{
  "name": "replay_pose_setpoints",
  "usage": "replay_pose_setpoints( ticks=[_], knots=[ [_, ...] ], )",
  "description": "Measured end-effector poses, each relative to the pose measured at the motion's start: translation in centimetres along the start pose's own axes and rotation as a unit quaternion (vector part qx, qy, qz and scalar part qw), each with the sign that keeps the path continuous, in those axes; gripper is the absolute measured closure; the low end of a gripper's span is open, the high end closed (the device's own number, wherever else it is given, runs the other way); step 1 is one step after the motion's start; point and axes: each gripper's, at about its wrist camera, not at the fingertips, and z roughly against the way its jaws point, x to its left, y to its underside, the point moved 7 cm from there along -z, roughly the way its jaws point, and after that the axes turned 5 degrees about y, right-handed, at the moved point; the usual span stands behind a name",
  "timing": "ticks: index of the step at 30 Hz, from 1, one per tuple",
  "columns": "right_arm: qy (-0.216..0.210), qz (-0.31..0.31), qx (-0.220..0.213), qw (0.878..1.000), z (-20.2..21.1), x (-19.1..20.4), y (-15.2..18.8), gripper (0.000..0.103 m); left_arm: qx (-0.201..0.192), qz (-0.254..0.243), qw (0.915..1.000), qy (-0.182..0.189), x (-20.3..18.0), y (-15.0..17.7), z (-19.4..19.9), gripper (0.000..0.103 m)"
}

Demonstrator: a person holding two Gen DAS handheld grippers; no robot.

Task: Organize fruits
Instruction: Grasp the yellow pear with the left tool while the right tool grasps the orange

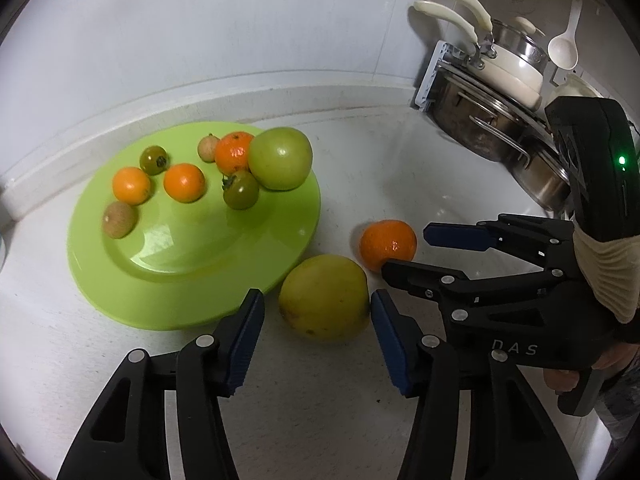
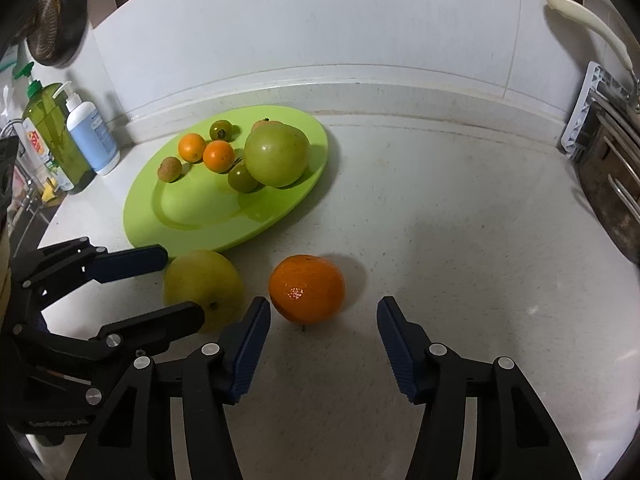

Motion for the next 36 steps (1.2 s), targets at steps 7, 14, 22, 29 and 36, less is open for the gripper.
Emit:
replay_pose_setpoints(
  ticks=[7,14,22,29,36],
  knots=[
    [-0.011,-0.004,0.006,1.000,-0.6,0.1,0.1,0.053,0.005,-0.002,1.0000,0.004,-0.3,-0.2,-0.6,0.050],
    [-0.026,-0.021,0.009,0.999,-1.2,-0.1,0.0,0.064,0.003,-0.003,1.0000,0.000,-0.5,-0.5,-0.9,0.054],
    [-0.025,-0.019,0.001,1.000,-1.1,0.0,-0.1,0.065,0.006,-0.006,0.9999,-0.009,-0.7,-0.4,-0.7,0.055],
    [-0.021,-0.021,-0.010,1.000,-0.9,0.0,0.1,0.065,0.001,-0.003,0.9998,-0.021,-0.6,-0.2,0.2,0.055],
    [-0.020,-0.032,-0.018,0.999,-0.2,0.0,0.4,0.075,-0.013,-0.012,0.9994,-0.031,-0.5,-0.6,1.1,0.062]
  ],
)
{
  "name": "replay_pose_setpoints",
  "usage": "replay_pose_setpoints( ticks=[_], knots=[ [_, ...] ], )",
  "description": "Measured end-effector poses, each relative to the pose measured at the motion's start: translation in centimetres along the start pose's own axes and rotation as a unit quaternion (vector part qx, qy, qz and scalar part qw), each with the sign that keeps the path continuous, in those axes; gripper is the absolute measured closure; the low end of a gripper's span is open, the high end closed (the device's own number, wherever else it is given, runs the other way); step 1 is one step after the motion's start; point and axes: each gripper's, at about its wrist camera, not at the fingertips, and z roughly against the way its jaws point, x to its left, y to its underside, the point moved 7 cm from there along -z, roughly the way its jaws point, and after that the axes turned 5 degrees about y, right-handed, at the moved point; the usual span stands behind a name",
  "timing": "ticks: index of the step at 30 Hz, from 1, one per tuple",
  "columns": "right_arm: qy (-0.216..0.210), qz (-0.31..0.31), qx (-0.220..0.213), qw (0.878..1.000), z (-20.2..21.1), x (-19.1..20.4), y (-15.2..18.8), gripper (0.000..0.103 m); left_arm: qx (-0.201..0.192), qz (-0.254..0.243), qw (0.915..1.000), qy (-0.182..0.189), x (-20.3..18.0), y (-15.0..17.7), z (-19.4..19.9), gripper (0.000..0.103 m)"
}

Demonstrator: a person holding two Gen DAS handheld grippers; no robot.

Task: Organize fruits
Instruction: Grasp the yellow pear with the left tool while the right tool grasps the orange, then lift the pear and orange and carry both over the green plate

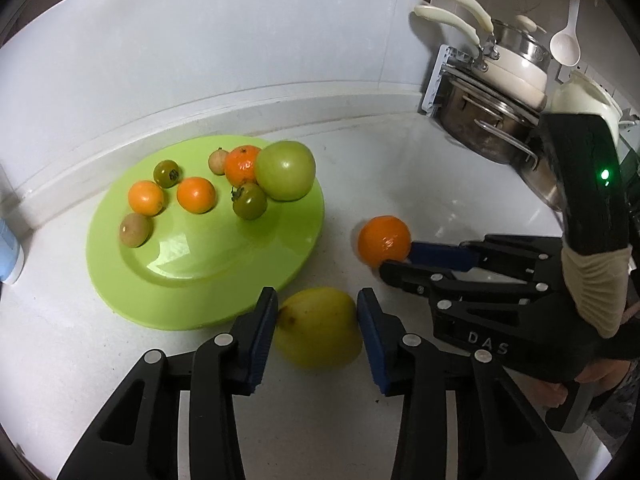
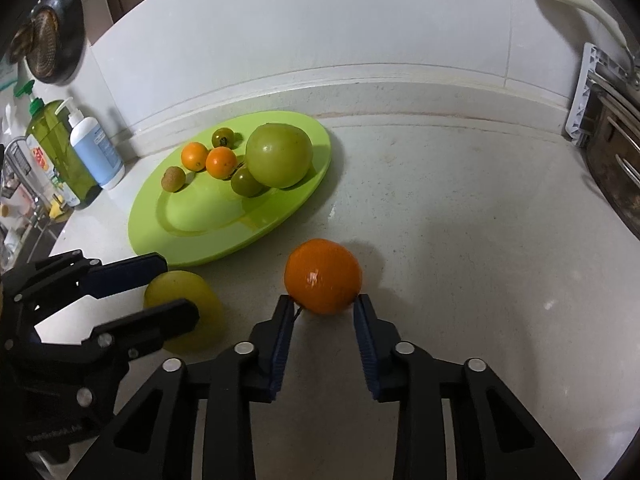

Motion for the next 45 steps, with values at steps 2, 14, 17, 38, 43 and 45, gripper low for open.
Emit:
replay_pose_setpoints(
  ticks=[2,14,17,38,43,45],
  knots=[
    [-0.004,0.002,0.007,1.000,-0.2,0.2,0.1,0.079,0.000,-0.002,1.0000,0.000,0.0,0.0,0.0,0.062],
    [0.015,0.003,-0.003,1.000,-0.9,0.0,-1.2,0.048,0.017,0.021,0.9996,0.010,0.5,0.7,-0.9,0.054],
    [0.018,0.003,-0.004,1.000,-1.8,-0.1,-2.1,0.048,0.017,0.020,0.9996,0.012,0.4,0.7,-1.0,0.055],
    [0.021,0.012,-0.013,1.000,-0.7,1.7,-2.2,0.061,-0.009,0.019,0.9998,-0.006,1.1,0.4,1.8,0.056],
    [0.030,0.000,-0.026,0.999,1.4,2.2,-1.9,0.061,-0.027,0.018,0.9994,-0.008,1.3,0.2,3.6,0.056],
    [0.033,-0.002,-0.032,0.999,2.2,2.6,-1.9,0.061,-0.033,0.017,0.9993,-0.008,1.3,0.2,4.4,0.056]
  ],
)
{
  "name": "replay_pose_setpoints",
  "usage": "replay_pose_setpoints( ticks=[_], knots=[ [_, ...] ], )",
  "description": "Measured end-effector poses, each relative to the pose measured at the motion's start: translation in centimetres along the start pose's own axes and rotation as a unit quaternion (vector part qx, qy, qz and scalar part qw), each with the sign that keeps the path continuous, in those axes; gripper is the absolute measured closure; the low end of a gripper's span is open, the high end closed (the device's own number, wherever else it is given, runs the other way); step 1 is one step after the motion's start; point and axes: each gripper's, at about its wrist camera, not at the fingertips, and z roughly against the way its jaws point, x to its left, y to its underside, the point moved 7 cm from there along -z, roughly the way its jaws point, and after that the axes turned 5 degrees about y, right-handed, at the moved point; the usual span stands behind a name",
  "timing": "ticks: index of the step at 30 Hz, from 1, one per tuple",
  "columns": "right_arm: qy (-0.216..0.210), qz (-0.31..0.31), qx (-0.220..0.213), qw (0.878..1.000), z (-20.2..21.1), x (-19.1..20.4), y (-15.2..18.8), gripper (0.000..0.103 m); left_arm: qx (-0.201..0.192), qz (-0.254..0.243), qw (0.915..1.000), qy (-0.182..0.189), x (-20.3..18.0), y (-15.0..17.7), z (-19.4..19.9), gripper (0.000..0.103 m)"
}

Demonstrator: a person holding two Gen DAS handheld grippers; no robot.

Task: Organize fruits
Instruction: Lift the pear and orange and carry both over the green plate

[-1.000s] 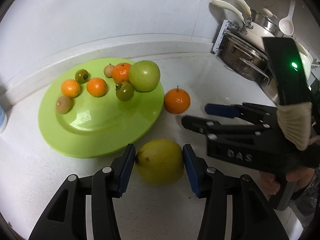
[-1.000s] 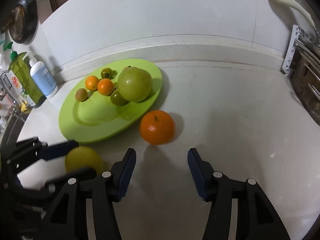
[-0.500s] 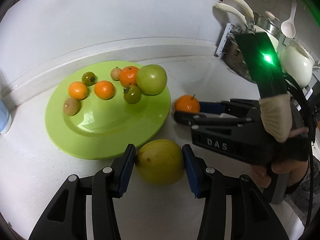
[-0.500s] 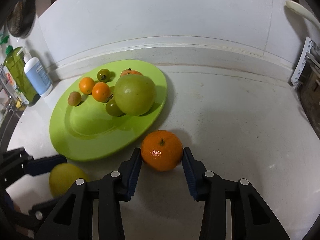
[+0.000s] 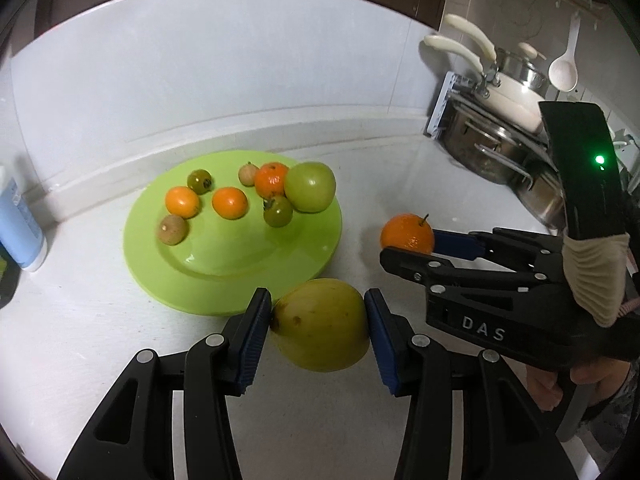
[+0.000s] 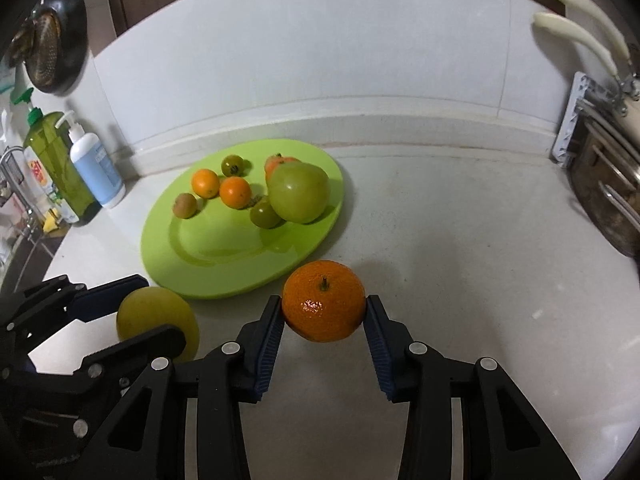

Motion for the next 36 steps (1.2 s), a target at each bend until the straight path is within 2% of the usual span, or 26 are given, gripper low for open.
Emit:
replay_pose_setpoints(
  ticks=[15,25,36],
  knots=[
    [-0.003,0.001,-0.036,0.999,6.4,4.0,0.4,0.061,-0.043,0.012,0.9988,-0.019,2.1,0.8,6.8,0.056],
    [-0.007,0.004,-0.053,0.999,9.1,7.0,0.4,0.061,-0.071,0.014,0.9969,-0.030,4.0,0.6,10.7,0.056],
    [0.004,0.010,-0.060,0.998,9.2,8.9,-1.3,0.061,-0.083,0.003,0.9957,-0.039,5.7,-2.1,11.3,0.056]
  ],
)
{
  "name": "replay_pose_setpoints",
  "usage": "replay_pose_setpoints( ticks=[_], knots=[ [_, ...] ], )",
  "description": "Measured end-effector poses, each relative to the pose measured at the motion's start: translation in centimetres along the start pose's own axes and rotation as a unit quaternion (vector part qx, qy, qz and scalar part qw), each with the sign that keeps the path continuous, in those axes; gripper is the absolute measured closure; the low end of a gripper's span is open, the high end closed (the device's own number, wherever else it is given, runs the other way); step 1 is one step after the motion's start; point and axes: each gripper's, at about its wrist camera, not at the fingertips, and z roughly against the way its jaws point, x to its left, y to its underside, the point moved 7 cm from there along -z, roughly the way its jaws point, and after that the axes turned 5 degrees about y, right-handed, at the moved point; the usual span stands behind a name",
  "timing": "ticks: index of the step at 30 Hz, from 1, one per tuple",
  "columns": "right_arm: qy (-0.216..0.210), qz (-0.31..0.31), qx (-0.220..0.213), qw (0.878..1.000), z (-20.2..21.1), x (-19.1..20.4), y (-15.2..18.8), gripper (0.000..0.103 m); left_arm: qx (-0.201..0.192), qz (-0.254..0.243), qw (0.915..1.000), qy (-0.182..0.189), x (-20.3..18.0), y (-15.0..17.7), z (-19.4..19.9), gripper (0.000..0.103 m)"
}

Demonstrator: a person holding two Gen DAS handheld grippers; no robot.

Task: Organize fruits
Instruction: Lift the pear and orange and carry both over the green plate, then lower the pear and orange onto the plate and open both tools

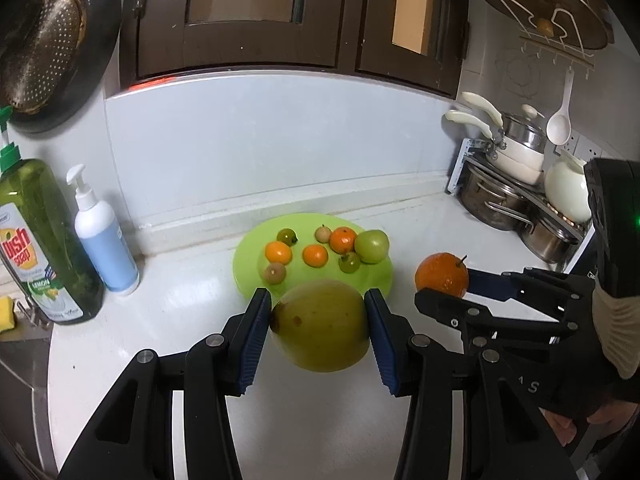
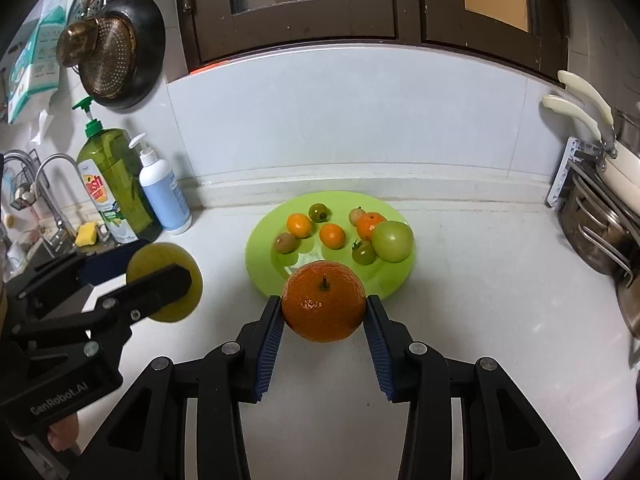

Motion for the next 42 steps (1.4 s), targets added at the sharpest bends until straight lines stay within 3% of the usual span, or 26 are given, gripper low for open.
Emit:
replay_pose_setpoints(
  ticks=[8,16,28,42],
  knots=[
    [0.009,-0.003,0.006,1.000,-2.5,-0.1,-2.0,0.061,0.011,-0.011,0.9999,0.003,1.2,-2.5,-2.8,0.056],
    [0.011,-0.010,0.041,0.999,-6.7,-1.2,-3.0,0.061,0.045,-0.019,0.9987,0.012,2.0,-3.6,-7.4,0.056],
    [0.027,-0.020,0.098,0.995,-12.2,-2.9,-2.2,0.061,0.126,0.003,0.9914,0.034,2.9,-1.6,-14.8,0.056],
    [0.025,-0.014,0.135,0.990,-15.4,-2.8,-1.4,0.061,0.173,0.021,0.9841,0.032,4.3,0.3,-17.7,0.056]
  ],
)
